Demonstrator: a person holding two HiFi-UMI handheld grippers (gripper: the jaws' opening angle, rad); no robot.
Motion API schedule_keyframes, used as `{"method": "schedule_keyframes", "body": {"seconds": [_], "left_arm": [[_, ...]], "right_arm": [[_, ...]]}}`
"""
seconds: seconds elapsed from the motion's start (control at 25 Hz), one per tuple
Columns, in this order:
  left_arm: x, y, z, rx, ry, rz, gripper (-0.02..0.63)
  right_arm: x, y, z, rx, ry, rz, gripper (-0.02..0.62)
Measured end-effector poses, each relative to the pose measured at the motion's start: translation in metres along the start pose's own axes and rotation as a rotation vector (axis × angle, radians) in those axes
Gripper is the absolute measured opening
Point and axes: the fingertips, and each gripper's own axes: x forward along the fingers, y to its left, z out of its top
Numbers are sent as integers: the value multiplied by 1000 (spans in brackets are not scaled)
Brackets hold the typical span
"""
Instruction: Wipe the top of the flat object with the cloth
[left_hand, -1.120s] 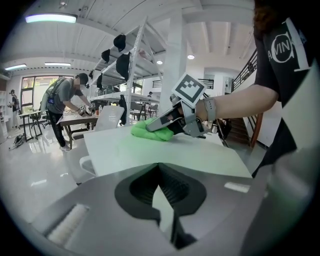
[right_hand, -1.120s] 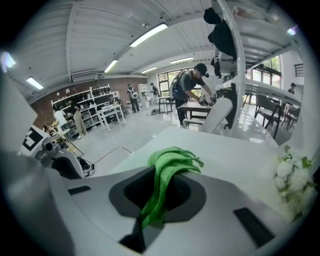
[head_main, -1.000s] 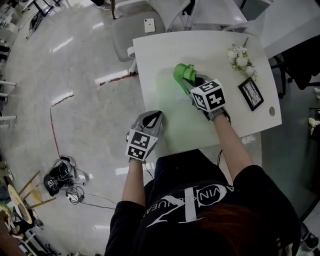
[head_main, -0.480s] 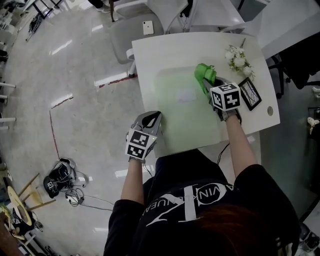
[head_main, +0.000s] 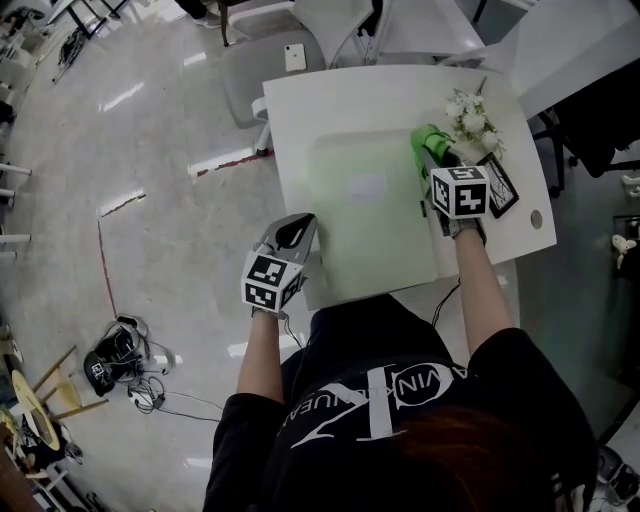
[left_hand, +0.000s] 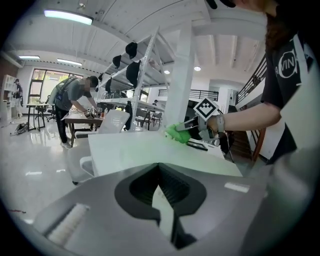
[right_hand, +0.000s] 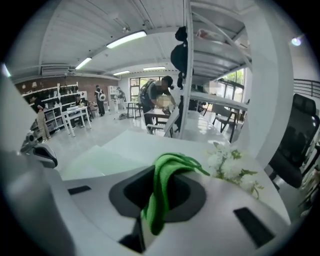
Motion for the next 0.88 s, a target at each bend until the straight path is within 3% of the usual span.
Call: {"method": "schedule_keyframes", "body": {"seconds": [0.16, 0.36, 0.72, 0.88], "left_arm": [[-10, -2, 7, 27, -19, 0, 11], [-14, -30, -5, 82, 13, -45, 11], [-15, -61, -31, 118, 77, -82, 11], [-16, -60, -33, 150, 90, -65, 11]], "right_arm": [[-14, 34, 27, -1, -89, 84, 46], [-21, 115, 44, -11, -129, 278, 47], [-15, 239, 28, -118, -58, 525, 47], [-13, 266, 3, -287, 17, 556, 46]]}}
